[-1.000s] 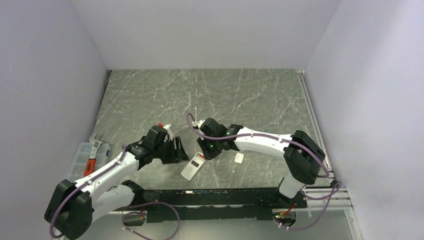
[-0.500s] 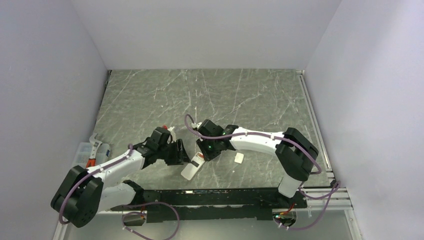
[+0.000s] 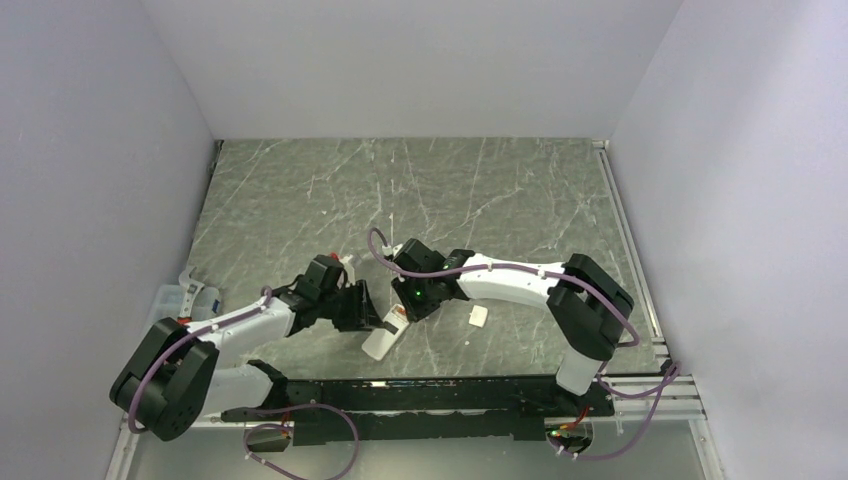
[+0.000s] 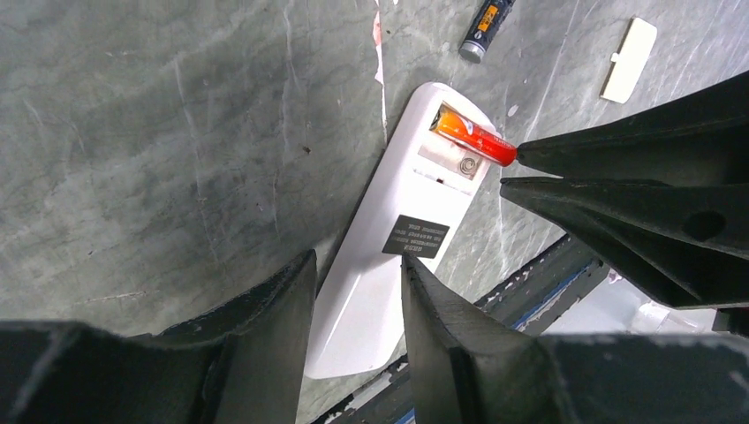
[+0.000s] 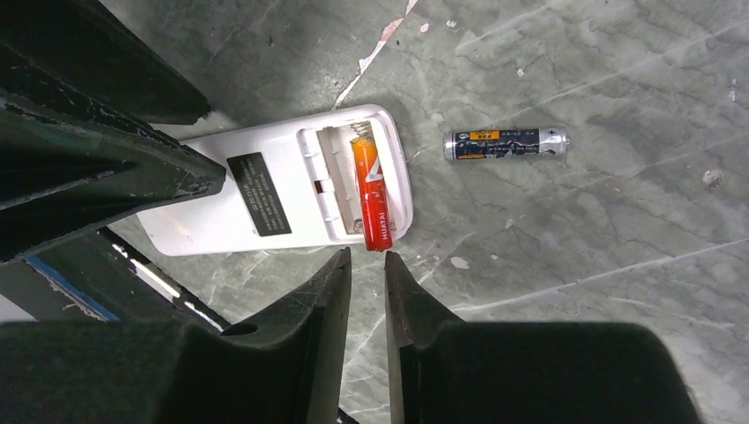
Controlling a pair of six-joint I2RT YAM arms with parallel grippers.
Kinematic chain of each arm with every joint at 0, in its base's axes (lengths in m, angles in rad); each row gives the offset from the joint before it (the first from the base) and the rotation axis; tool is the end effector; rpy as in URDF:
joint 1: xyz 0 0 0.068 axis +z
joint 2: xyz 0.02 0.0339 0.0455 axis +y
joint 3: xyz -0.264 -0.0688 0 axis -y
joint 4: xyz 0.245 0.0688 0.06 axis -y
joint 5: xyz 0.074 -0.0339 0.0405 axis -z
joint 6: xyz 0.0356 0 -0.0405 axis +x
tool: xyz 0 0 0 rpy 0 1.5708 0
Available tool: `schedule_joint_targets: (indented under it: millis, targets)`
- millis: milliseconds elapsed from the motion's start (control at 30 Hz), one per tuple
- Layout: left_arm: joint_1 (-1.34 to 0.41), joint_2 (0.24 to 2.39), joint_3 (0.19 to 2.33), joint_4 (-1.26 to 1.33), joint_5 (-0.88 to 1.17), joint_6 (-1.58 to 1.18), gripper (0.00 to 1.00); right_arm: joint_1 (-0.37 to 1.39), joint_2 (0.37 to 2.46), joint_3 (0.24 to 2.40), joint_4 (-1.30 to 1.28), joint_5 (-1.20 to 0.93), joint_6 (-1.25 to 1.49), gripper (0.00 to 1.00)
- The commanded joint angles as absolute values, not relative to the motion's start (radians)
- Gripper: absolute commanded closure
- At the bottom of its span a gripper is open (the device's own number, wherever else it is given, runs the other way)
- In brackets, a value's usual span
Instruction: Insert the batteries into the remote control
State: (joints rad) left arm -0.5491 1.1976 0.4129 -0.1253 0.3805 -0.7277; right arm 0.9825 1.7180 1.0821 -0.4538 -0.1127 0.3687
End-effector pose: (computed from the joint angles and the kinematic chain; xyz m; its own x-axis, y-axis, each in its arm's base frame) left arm 0.1681 -0.1184 0.1441 -0.9545 -0.1400 -0.2633 0.0591 0.7766 -0.6272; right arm 0.1865 0.2868 0.1805 -0.7672 -0.5048 -0.3957 -0.6207 0.7398 0.2598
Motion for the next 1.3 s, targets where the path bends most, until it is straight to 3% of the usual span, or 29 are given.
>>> schedule_joint_targets:
  millis: [0, 633, 1267]
  targets:
    - [-0.549, 1.218, 0.412, -0.078, 0.403, -0.723, 0.55, 0.985, 1.719, 1.121, -0.425, -0.101, 0.382, 0.78]
    - [-0.549, 1.334, 0.515, -0.021, 0.388, -0.636, 0.48, 0.985, 1.708, 1.117, -0.419, -0.109, 0.385, 0.78]
    - [-0.549, 1.483, 0.534, 0.159, 0.498, -0.601, 0.72, 0.985, 1.708, 1.111, -0.407, -0.107, 0.388, 0.78]
